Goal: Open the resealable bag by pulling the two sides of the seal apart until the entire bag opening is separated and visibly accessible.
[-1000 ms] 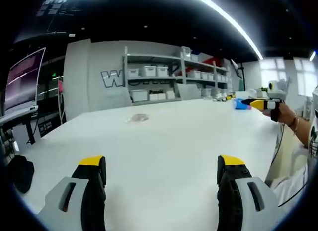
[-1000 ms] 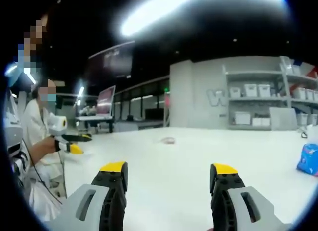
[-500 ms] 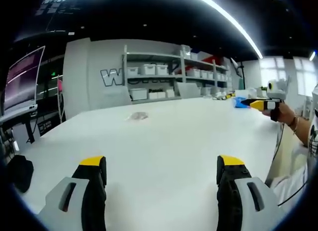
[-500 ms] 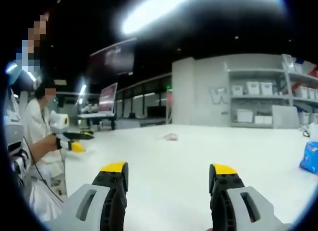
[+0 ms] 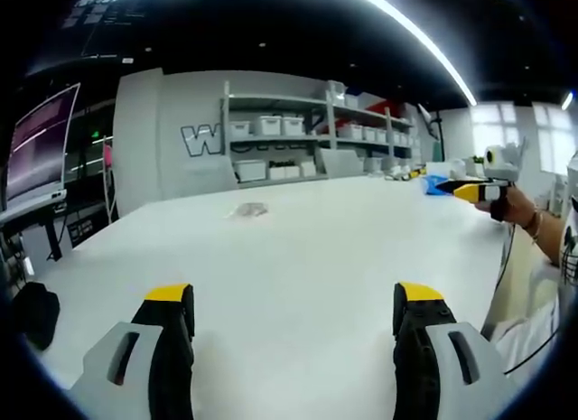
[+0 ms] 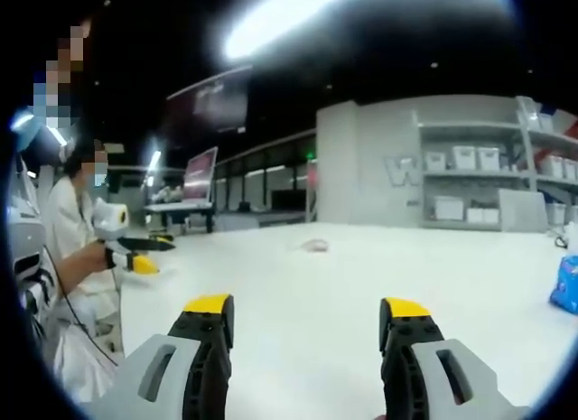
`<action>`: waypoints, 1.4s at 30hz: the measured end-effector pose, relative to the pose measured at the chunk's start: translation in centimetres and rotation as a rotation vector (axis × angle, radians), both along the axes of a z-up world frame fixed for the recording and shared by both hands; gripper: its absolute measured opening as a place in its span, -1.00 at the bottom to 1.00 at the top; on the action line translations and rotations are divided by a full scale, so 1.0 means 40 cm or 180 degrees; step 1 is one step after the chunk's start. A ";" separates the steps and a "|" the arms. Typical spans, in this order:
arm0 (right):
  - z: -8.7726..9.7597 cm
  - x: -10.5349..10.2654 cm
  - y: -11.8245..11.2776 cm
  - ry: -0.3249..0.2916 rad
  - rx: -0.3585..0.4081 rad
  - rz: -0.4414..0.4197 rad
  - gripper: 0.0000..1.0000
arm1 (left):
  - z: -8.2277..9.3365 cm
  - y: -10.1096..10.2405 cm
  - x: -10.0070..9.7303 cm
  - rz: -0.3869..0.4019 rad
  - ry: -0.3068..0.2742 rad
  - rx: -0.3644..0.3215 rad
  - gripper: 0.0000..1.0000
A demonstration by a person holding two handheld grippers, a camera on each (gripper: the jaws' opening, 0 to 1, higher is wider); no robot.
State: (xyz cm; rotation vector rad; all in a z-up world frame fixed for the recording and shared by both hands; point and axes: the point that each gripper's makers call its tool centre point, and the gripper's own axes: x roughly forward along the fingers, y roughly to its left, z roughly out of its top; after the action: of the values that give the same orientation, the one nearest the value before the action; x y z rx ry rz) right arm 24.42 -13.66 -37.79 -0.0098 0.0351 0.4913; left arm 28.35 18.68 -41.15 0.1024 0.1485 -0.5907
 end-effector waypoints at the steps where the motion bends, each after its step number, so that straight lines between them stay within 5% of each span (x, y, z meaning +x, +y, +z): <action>1: 0.000 0.000 0.001 0.0001 -0.0006 0.0004 0.29 | 0.000 -0.001 0.000 -0.0002 0.0002 0.0002 0.79; 24: 0.013 0.005 0.012 -0.0027 -0.0054 0.0032 0.24 | 0.034 -0.006 0.014 -0.0014 -0.0077 0.0003 0.77; 42: 0.015 0.044 0.053 0.0004 -0.0257 0.0128 0.28 | 0.011 0.005 0.013 -0.0035 0.0031 0.0075 0.79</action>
State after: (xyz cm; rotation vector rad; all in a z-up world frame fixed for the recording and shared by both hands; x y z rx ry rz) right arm 26.19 -11.52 -37.20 -0.0895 0.0559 0.5299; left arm 28.86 18.88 -40.73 0.1232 0.1644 -0.6007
